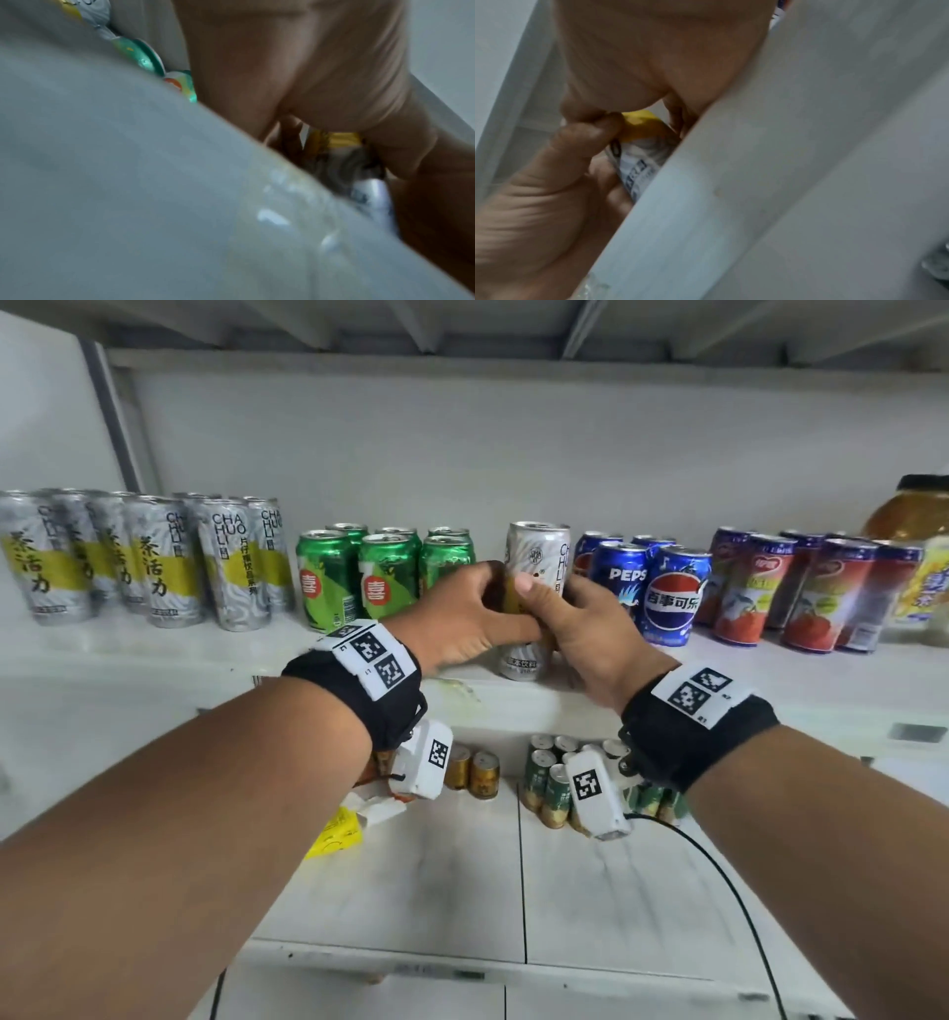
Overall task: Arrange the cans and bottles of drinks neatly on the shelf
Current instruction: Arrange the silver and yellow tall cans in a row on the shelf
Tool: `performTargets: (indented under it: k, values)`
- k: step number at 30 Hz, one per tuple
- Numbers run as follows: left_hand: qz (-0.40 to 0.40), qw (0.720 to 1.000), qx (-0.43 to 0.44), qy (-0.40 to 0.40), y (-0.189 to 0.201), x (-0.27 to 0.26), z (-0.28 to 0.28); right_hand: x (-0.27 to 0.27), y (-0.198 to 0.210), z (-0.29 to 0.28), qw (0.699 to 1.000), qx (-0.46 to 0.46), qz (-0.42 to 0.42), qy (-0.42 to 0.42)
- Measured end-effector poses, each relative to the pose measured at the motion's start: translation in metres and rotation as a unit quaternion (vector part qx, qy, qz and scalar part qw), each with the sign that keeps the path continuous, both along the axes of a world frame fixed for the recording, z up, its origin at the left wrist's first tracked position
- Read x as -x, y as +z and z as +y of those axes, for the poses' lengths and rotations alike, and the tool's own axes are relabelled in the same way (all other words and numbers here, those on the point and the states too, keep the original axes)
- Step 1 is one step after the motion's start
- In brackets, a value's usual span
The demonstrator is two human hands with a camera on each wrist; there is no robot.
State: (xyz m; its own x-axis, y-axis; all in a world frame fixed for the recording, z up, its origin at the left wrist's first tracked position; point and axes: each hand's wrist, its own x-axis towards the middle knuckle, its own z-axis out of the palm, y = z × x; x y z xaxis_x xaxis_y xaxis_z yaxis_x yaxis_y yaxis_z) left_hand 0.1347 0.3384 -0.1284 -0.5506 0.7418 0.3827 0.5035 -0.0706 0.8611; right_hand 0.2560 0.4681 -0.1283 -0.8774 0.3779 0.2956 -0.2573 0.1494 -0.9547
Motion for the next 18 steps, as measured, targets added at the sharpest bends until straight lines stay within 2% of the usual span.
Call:
performTargets:
  k: [4, 10, 15, 18]
  values:
    - [-0.011, 0.999, 0.028, -0.014, -0.017, 0.004, -0.004, -0.007, -0.005, 0.007, 0.999, 0.041, 0.007, -0.005]
    - [0.02, 1.0, 0.015, -0.006, -0.019, 0.004, -0.002, -0.008, -0.003, 0.003, 0.999, 0.001, 0.015, -0.039]
    - [-0.023, 0.999, -0.01, -0.029, -0.018, 0.005, -0.002, -0.003, -0.002, 0.007, 0.997, 0.053, 0.008, -0.055]
    - [-0.053, 0.997, -0.029, -0.039, -0.02, 0.006, -0.001, 0.001, -0.004, 0.007, 0.997, 0.045, 0.002, -0.064]
